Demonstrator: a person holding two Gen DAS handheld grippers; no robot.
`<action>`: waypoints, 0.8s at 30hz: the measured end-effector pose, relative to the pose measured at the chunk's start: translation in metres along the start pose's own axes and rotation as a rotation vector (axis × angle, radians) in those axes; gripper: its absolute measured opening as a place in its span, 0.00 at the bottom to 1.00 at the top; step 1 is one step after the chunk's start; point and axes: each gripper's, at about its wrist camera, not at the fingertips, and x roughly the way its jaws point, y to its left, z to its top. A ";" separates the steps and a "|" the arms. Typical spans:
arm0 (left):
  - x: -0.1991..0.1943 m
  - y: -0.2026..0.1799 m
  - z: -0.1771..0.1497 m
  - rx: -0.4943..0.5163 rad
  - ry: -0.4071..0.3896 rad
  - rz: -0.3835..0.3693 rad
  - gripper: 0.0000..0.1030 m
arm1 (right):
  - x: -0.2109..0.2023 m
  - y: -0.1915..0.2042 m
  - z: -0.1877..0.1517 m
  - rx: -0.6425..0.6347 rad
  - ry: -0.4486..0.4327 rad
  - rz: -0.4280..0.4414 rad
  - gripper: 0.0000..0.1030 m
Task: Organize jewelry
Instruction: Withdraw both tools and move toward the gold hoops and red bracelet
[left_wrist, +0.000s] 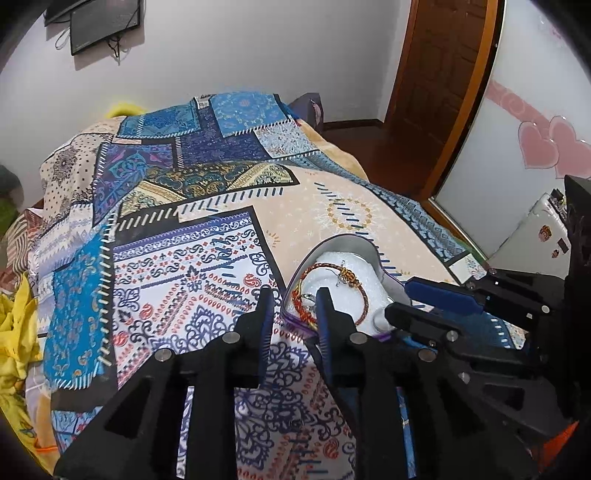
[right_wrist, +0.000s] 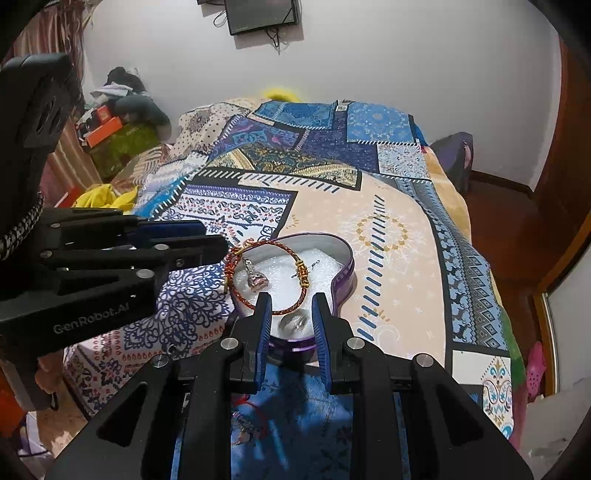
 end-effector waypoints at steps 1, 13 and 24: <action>-0.005 0.000 -0.001 -0.003 -0.008 0.004 0.32 | -0.003 0.001 0.000 0.000 -0.004 -0.004 0.22; -0.048 0.009 -0.023 -0.048 -0.027 -0.001 0.46 | -0.032 0.008 -0.014 -0.006 -0.041 -0.044 0.32; -0.052 0.007 -0.067 -0.044 0.041 -0.005 0.46 | -0.027 0.018 -0.053 -0.007 0.036 -0.040 0.32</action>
